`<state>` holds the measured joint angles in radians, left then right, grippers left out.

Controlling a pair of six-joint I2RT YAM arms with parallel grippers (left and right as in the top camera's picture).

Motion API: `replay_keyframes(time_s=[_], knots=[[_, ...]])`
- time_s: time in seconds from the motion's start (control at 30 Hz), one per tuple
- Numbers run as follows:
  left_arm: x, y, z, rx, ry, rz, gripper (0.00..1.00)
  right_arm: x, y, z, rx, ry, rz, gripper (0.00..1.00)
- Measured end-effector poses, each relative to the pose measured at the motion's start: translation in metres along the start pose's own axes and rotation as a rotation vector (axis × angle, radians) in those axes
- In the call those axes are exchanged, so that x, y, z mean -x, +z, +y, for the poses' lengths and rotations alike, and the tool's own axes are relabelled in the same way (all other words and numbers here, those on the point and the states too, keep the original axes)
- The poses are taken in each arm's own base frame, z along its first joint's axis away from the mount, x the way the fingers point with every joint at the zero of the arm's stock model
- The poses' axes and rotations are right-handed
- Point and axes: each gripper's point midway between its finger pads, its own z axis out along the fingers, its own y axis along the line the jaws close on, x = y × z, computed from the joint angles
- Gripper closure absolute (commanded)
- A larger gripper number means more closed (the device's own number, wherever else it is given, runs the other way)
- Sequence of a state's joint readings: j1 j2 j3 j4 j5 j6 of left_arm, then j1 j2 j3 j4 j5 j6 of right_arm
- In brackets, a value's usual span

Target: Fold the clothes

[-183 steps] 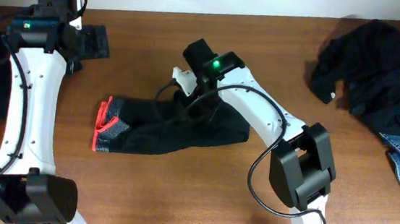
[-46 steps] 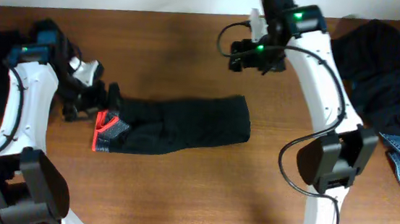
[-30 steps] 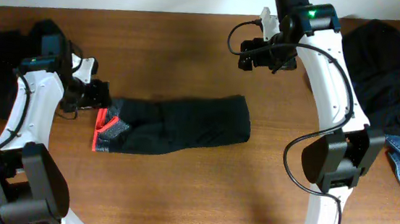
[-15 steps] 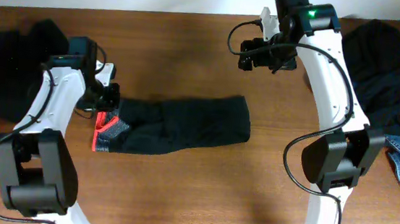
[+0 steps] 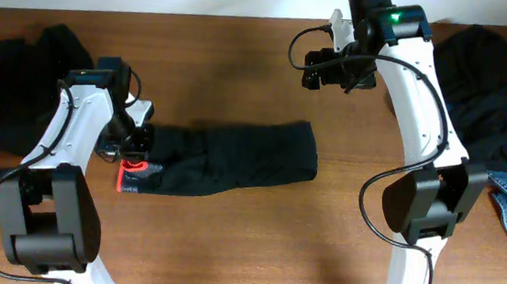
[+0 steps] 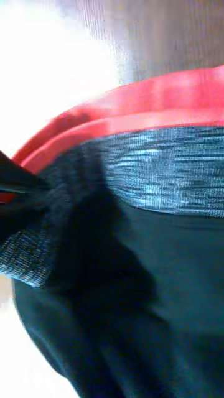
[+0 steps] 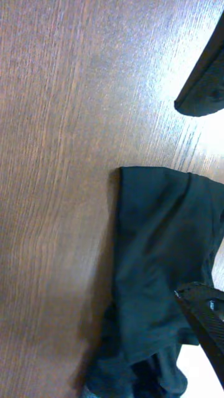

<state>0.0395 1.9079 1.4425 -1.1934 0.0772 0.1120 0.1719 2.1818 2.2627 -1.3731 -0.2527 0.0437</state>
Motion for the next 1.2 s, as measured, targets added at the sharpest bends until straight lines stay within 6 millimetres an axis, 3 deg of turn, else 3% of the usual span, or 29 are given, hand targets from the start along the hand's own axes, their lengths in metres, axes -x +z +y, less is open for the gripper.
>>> replay_keyframes(time_s=[0.27,0.6,0.83,1.0,1.03,1.07,1.1,1.2], knots=[[-0.02,0.004,-0.001,-0.002,-0.005,0.079,0.94,0.0,0.0,0.0,0.0,0.0,0.0,0.09],[-0.068,0.05,0.011,0.071,-0.087,0.216,0.99,-0.001,0.0,0.0,0.0,0.002,0.003,0.09],[-0.057,0.05,0.02,0.126,-0.16,0.17,1.0,-0.001,0.0,0.0,0.0,0.002,0.003,0.09],[-0.023,0.027,0.021,0.122,-0.189,0.064,0.99,-0.001,0.0,0.0,0.0,0.001,0.003,0.08],[-0.014,0.021,0.02,0.113,-0.19,0.036,0.98,-0.001,0.0,0.0,0.0,0.001,0.003,0.07],[-0.006,0.014,0.018,0.103,-0.192,0.009,0.9,-0.001,0.0,0.0,0.0,0.001,0.003,0.06],[0.003,0.008,0.016,0.088,-0.193,-0.024,0.74,-0.001,0.0,0.0,0.0,0.001,0.003,0.05],[0.018,-0.002,0.011,0.05,-0.202,-0.076,0.53,-0.001,0.0,0.0,-0.001,0.0,0.003,0.05]])
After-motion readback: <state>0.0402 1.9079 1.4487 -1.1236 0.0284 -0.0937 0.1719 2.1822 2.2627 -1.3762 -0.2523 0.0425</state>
